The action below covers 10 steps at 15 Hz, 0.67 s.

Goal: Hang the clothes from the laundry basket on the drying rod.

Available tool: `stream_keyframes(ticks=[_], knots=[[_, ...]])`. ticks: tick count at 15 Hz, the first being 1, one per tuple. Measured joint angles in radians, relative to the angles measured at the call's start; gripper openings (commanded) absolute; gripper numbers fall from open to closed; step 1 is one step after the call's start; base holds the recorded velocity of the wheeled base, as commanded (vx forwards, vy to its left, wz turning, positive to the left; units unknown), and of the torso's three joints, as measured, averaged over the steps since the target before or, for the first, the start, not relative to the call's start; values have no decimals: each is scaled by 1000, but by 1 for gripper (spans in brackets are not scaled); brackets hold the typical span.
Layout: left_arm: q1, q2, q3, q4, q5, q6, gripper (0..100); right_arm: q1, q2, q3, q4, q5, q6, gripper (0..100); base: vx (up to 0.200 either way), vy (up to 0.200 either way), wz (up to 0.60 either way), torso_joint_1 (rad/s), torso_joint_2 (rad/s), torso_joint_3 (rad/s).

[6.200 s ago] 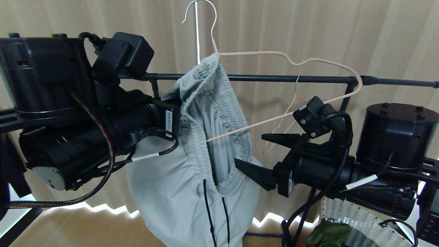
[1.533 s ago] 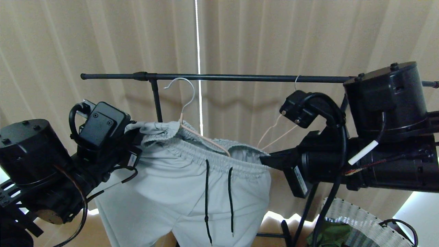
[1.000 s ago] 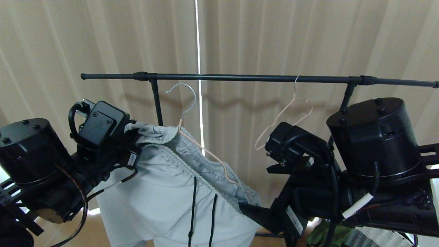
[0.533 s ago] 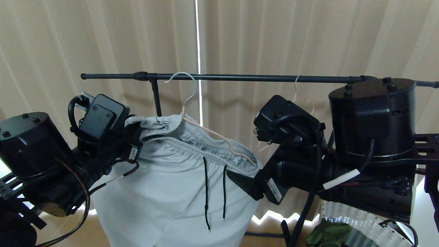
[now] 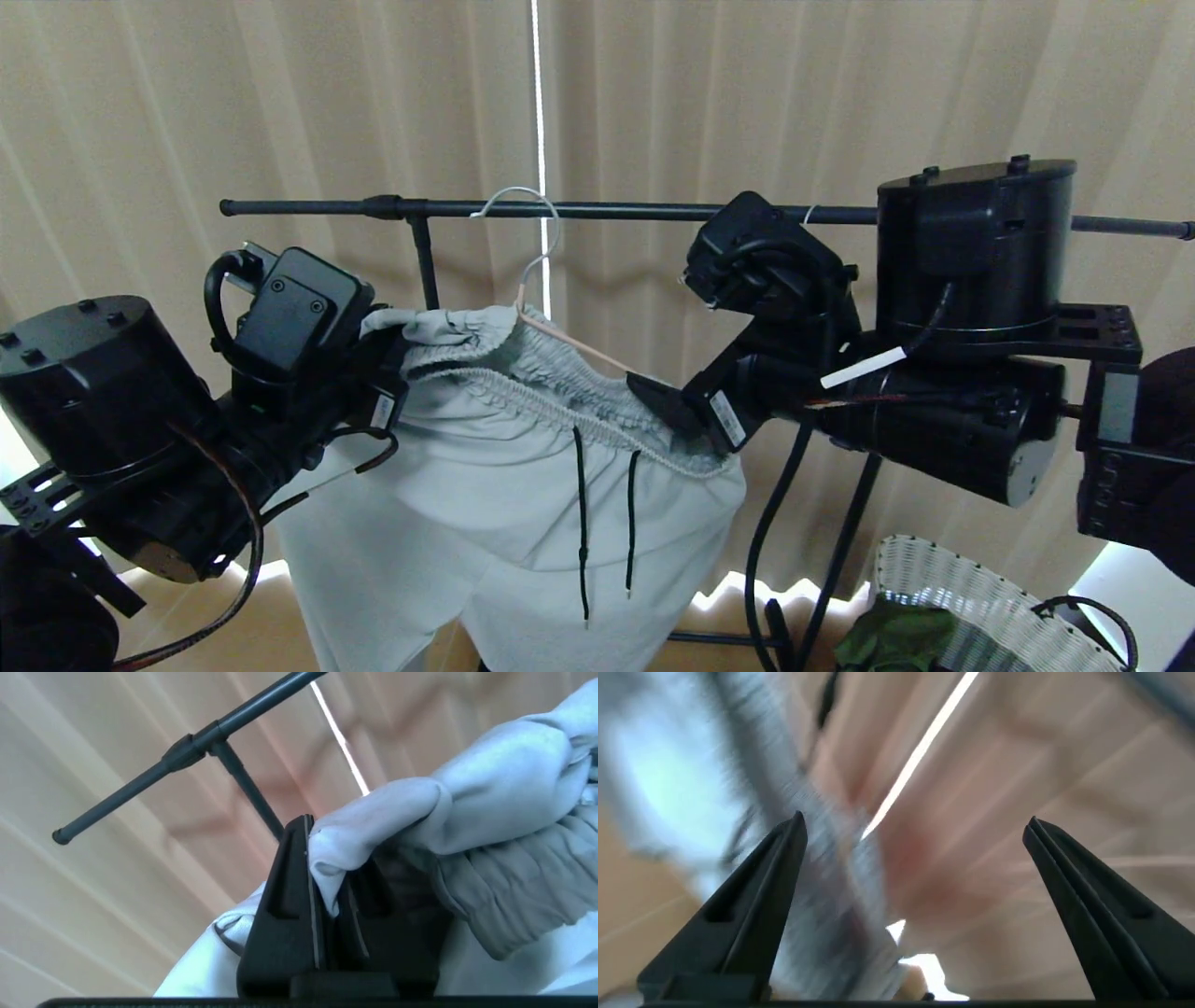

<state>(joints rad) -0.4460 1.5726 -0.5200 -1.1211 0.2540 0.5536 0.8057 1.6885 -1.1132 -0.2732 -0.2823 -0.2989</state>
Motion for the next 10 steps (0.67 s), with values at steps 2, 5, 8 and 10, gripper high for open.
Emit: stream_keyframes(ticks=[2, 5, 8, 10], knots=[[-12, 0, 0, -2, 0, -1, 0, -9, 27, -5, -21, -10, -11, 100, 0, 0, 0, 0, 0, 0], [-45, -5, 0, -3, 0, -26, 0, -11, 56, -16, -32, -13, -39, 100, 0, 0, 0, 0, 0, 0], [-67, -16, 3, -4, -1, -48, 0, -25, 73, -23, -53, -14, -63, 100, 0, 0, 0, 0, 0, 0], [-87, -20, 2, -4, -1, -61, 0, -30, 80, -26, -55, -13, -66, 100, 0, 0, 0, 0, 0, 0]])
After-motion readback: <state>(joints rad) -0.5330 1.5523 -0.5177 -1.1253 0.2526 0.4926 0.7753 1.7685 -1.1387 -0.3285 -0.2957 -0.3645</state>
